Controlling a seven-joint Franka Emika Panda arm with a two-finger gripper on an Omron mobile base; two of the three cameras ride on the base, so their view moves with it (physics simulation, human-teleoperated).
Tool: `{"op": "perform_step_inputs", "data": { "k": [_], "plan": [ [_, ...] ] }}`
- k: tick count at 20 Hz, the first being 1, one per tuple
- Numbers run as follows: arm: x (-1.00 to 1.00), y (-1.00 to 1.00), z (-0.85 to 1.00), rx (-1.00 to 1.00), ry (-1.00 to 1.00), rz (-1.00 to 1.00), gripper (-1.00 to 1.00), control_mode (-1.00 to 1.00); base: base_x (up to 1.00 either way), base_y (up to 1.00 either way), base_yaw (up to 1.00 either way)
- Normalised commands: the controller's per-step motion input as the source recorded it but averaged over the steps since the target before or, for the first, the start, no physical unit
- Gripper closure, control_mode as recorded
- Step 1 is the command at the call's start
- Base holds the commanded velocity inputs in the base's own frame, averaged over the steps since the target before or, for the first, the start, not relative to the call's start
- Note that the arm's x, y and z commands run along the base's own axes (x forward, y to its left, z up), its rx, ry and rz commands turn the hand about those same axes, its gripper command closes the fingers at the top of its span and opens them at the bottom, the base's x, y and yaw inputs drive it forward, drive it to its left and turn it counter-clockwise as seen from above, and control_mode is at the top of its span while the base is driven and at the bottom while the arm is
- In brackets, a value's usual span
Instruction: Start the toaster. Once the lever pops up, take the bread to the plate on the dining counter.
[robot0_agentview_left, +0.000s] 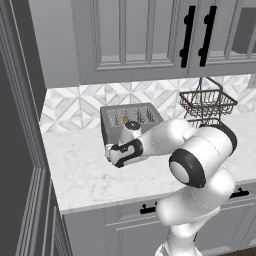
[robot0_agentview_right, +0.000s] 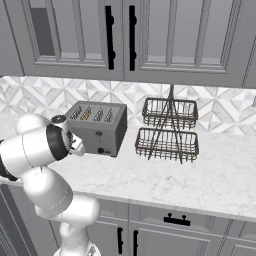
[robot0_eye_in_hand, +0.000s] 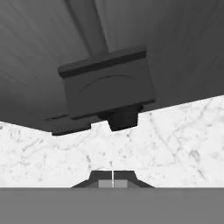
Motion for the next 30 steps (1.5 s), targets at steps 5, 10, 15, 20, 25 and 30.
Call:
{"op": "perform_step_inputs", "data": {
  "k": [5, 10, 15, 20, 25, 30],
  "plan": [
    [-0.48, 0.01, 0.04, 0.0, 0.0, 0.0, 1.0, -1.0, 0.0, 0.0, 0.0],
    [-0.88, 0.0, 0.99, 0.0, -0.01, 0.01, 1.0, -1.0, 0.0, 0.0, 0.0],
    [-0.52, -0.09, 1.0, 0.0, -0.01, 0.0, 1.0, -1.0, 0.0, 0.0, 0.0],
    [0.0, -0.43, 0.95, -0.09, -0.08, 0.0, 1.0, -1.0, 0.0, 0.0, 0.0],
    [0.11, -0.29, 0.95, -0.13, -0.15, 0.01, 1.0, -1.0, 0.0, 0.0, 0.0],
    [0.01, -0.01, 1.0, -0.14, -0.09, 0.02, 1.0, -1.0, 0.0, 0.0, 0.0]
  ]
}}
